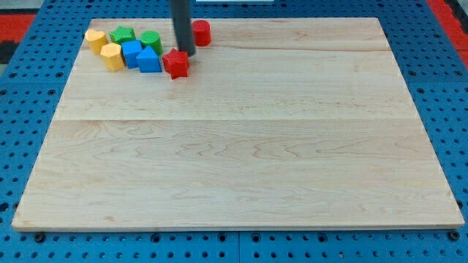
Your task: Move the red circle to the parallel right of the red star
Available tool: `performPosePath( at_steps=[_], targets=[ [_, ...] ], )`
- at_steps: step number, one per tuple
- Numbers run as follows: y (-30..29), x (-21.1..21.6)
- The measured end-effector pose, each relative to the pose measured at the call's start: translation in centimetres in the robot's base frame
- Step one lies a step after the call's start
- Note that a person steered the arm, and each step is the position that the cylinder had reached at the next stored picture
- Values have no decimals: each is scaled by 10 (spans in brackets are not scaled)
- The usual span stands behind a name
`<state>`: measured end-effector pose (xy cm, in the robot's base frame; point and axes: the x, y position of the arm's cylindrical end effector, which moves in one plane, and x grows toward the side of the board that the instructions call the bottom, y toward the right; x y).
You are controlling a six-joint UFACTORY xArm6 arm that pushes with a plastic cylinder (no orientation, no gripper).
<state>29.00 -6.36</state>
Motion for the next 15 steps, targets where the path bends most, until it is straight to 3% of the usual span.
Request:
performPosePath(
  at_steps=[1,2,3,5,6,8,9,10,11,12,13,15],
  targets=[
    [32,1],
    [77,-27],
    [82,-71],
    [-37,-74],
    [-26,-67],
    [-89,-60],
    [-86,-44],
    [-20,-82],
    [-15,-90],
    [-81,-82],
    [-76,-40],
    [59,-37]
  ],
)
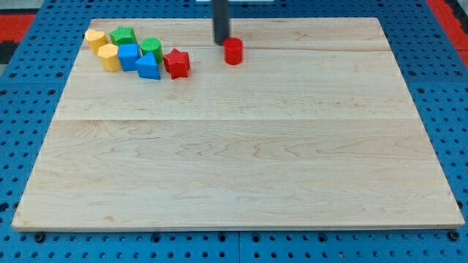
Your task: Move the red circle to the parallel right of the red star
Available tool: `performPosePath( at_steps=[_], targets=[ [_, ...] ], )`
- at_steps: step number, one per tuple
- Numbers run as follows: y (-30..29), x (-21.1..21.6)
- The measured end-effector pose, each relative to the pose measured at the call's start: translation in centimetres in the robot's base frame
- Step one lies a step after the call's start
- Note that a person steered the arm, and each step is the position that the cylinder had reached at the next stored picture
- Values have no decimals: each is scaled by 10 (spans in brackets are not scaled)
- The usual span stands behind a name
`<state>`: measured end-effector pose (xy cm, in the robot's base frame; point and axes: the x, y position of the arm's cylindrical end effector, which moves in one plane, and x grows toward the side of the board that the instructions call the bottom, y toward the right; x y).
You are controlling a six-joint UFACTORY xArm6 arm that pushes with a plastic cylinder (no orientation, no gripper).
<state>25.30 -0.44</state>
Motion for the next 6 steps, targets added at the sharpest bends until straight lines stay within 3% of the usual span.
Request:
performPosePath(
  at_steps=[1,2,3,4,5,6],
  targets=[
    [-26,30],
    [-4,62],
    [18,2],
    [-6,6],
    [35,6],
    [114,-10]
  ],
)
